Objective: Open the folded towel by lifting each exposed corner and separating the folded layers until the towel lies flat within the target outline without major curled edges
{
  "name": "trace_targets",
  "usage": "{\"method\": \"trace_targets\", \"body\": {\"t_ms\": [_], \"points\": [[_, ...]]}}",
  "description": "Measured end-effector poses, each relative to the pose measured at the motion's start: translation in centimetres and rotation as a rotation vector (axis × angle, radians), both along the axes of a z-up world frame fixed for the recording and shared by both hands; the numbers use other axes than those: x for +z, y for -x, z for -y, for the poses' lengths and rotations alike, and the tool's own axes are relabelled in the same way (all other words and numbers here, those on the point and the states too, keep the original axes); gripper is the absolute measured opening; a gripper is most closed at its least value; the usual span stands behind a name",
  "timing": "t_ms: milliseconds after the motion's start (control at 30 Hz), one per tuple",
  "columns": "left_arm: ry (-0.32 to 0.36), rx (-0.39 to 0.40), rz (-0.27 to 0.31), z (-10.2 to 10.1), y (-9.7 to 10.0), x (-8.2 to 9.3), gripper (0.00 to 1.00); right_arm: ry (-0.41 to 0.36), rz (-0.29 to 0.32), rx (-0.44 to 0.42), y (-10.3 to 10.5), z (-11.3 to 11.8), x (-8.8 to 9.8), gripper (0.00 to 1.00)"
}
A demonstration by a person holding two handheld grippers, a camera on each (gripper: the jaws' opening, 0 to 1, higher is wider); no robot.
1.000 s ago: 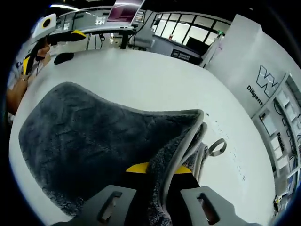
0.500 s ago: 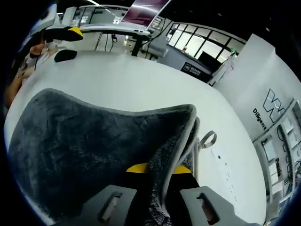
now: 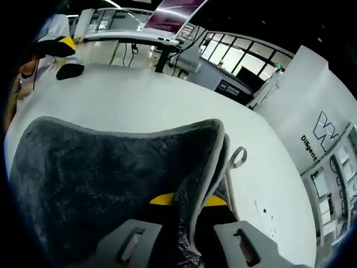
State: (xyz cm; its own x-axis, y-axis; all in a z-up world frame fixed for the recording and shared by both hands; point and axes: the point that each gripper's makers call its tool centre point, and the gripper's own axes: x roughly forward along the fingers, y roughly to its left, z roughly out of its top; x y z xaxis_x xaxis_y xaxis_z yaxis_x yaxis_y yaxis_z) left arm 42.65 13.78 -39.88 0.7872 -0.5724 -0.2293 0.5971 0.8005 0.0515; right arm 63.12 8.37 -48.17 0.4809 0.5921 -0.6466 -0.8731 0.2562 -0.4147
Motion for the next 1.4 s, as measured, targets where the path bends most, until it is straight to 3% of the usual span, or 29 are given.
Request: {"method": "trace_targets", "body": {"t_ms": [167, 333, 600, 700, 800, 933, 1067, 1167, 1400], "points": [[-0.001, 0.003, -0.001, -0.2, 0.2, -0.1, 0.99, -0.002, 0.020, 0.005, -0.5, -1.2, -0.1, 0.07], [0.009, 0.014, 0.007, -0.6, 0.2, 0.2, 0.99, -0.014, 0.025, -0.022, -1.1, -0.8, 0.4, 0.12], [0.009, 0.032, 0.004, -1.0, 0.5, 0.0, 0.99, -0.055, 0.054, -0.130, -1.6, 1.5, 2.1, 0.39], [0.024, 0.032, 0.010, -1.1, 0.7, 0.3, 0.99, -0.026, 0.088, -0.173, -1.5, 2.9, 3.2, 0.55], [0.023, 0.029, 0.012, -1.0, 0.8, 0.3, 0.99, -0.029, 0.080, -0.186, -0.4, 3.9, 4.4, 0.59], [0.025, 0.035, 0.016, -1.1, 0.7, 0.4, 0.99, -0.056, 0.071, -0.192, 1.0, 4.7, 6.0, 0.71], [0.031, 0.039, 0.017, -1.2, 0.7, 0.5, 0.99, -0.041, -0.035, -0.184, 4.4, 5.3, 5.8, 0.87], [0.036, 0.043, 0.015, -1.3, 0.7, 0.5, 0.99, -0.070, -0.071, -0.158, 6.5, 5.0, 6.0, 0.95], [0.042, 0.050, 0.017, -1.6, 0.9, 0.6, 0.99, -0.081, -0.105, -0.121, 9.9, 5.1, 6.3, 0.99]]}}
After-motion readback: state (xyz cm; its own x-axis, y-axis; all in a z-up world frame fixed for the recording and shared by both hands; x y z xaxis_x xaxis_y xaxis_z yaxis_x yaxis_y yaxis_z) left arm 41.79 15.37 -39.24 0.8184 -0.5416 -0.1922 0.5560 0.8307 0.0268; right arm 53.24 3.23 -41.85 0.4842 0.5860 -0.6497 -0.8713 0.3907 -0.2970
